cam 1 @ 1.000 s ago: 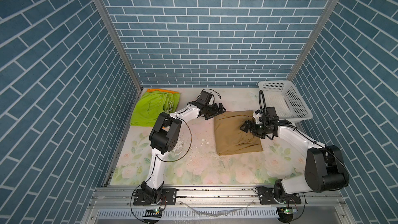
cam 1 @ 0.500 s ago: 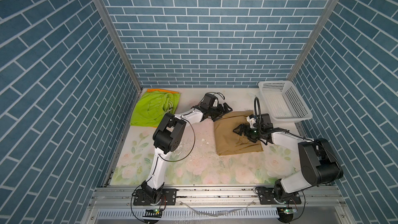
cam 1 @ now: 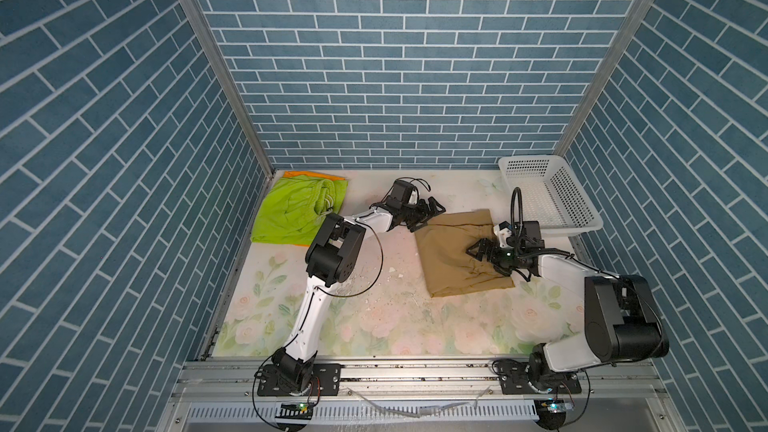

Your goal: Fold and stack the shorts

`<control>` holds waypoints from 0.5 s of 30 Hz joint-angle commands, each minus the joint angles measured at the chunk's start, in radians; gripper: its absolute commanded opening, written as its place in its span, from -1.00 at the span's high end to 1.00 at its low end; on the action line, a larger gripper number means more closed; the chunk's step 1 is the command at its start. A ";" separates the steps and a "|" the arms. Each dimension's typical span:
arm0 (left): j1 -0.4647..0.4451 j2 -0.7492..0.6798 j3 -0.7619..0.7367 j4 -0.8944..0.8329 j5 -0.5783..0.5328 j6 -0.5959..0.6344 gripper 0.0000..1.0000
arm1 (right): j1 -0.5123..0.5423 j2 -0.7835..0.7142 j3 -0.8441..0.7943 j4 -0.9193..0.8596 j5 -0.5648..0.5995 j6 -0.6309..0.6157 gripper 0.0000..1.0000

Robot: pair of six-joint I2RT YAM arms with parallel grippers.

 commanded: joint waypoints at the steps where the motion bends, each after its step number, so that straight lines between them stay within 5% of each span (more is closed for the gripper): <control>1: 0.036 0.068 0.021 -0.105 -0.063 0.050 -0.99 | -0.010 -0.087 0.038 -0.197 0.112 -0.074 -0.97; 8: 0.052 0.079 0.063 -0.142 -0.070 0.052 -0.99 | 0.127 -0.225 0.125 -0.265 0.149 -0.068 -0.98; 15: 0.056 0.079 0.072 -0.161 -0.088 0.052 -0.99 | 0.302 -0.070 0.074 0.069 0.061 0.100 -0.97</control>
